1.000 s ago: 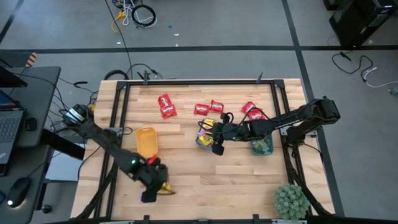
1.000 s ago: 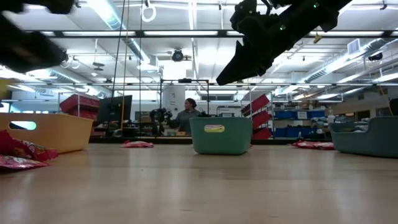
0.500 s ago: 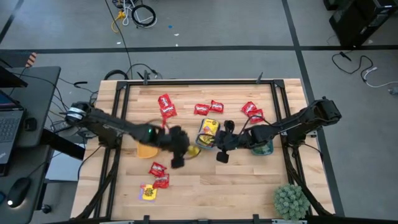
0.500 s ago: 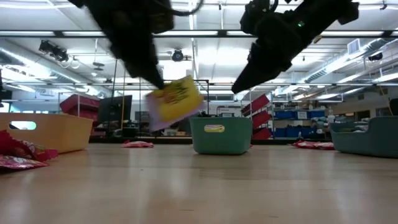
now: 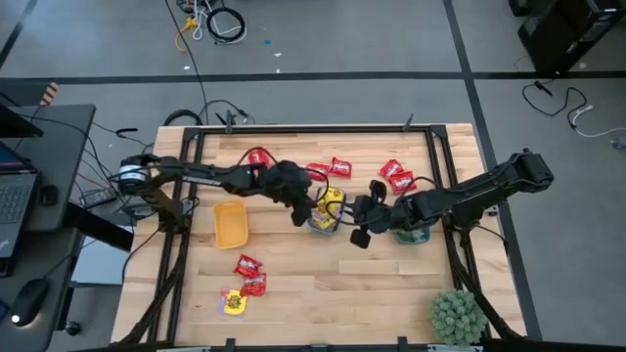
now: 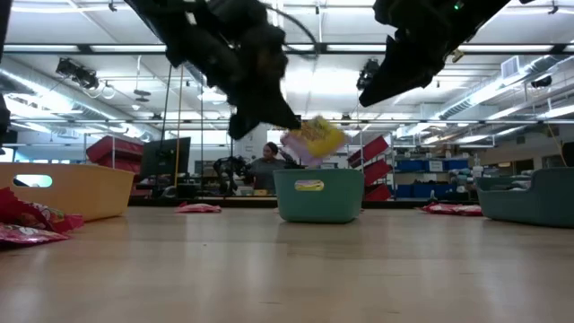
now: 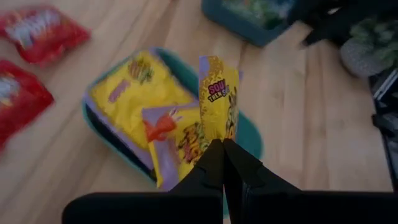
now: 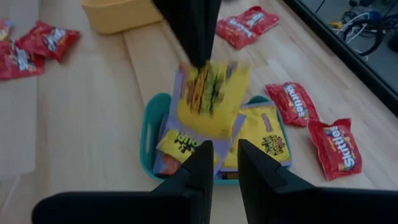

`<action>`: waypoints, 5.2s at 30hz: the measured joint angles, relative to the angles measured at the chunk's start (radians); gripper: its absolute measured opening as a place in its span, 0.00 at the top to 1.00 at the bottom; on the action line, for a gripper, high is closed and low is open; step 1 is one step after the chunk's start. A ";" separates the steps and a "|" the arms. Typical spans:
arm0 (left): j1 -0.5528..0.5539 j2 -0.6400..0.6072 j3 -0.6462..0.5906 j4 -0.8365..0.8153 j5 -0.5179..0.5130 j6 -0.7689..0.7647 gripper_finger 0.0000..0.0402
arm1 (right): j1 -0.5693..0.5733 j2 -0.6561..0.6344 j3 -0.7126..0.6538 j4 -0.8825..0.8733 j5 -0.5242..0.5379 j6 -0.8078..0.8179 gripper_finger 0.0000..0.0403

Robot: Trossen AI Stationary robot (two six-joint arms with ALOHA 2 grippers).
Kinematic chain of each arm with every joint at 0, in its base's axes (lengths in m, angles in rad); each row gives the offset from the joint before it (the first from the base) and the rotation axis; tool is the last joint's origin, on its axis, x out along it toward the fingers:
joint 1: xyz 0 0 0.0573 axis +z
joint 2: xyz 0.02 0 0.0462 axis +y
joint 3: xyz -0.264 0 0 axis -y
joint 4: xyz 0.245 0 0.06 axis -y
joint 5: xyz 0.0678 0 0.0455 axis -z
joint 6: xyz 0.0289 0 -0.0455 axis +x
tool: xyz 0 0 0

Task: Sort candy
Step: Put the yellow candy pack into the green bin

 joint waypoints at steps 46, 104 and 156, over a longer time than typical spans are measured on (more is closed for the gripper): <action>-0.162 -0.339 -0.249 -0.201 -0.137 0.312 1.00 | -0.243 0.398 -0.044 0.509 -0.415 -0.275 1.00; -0.905 -0.001 -0.218 -0.376 -0.034 -0.421 0.96 | -0.149 0.255 -0.045 0.457 -0.394 -0.378 0.77; -0.032 0.259 0.391 -0.312 -0.140 0.632 1.00 | -0.082 -0.166 -0.044 -0.128 -0.060 -0.164 0.76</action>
